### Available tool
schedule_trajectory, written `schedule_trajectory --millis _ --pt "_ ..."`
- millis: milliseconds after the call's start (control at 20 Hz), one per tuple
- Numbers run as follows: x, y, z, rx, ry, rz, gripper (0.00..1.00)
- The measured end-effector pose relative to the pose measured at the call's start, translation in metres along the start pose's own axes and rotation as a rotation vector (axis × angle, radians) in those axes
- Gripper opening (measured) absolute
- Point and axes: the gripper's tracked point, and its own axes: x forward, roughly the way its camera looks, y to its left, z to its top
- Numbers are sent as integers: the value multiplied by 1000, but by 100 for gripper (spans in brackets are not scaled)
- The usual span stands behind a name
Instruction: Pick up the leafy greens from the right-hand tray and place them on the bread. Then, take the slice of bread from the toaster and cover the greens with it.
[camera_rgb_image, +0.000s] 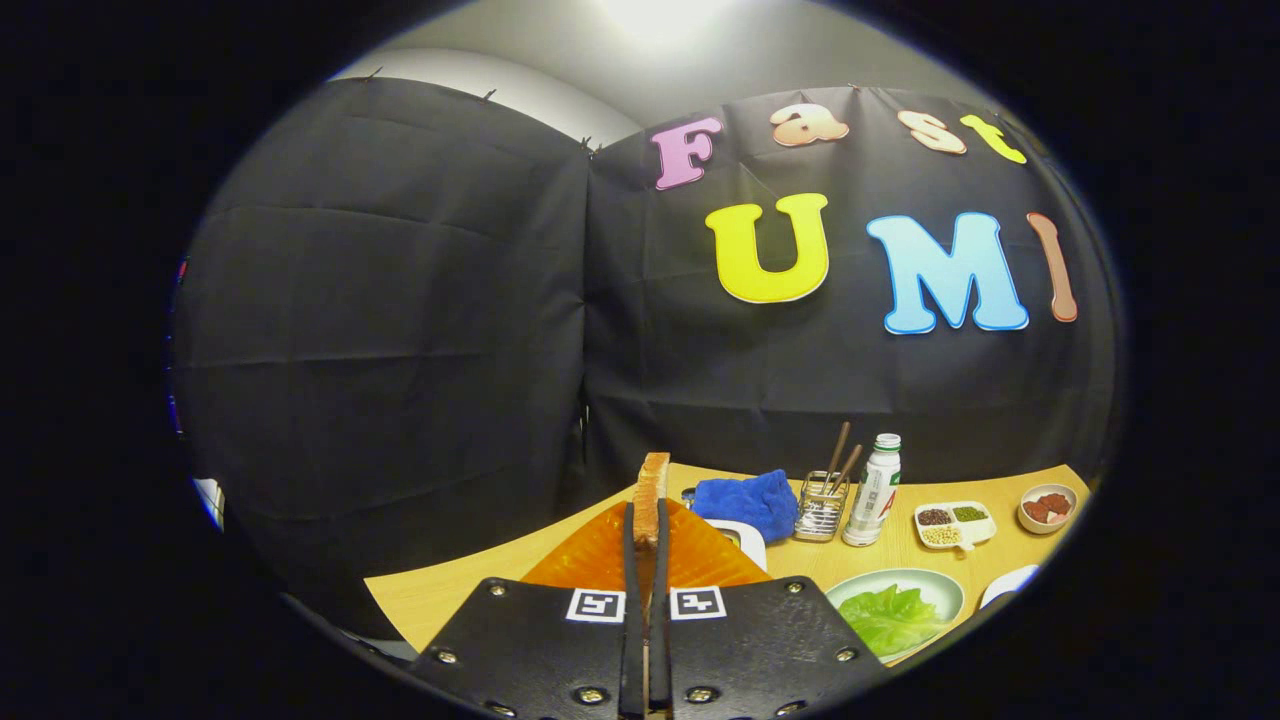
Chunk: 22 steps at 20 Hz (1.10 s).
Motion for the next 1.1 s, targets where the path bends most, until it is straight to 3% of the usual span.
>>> schedule_trajectory --millis 250,550,1100 --pt "-18 -12 27 34 -31 20 2" --pt "-41 -50 47 20 -57 -22 2" --pt "-70 -119 10 11 13 -123 2"
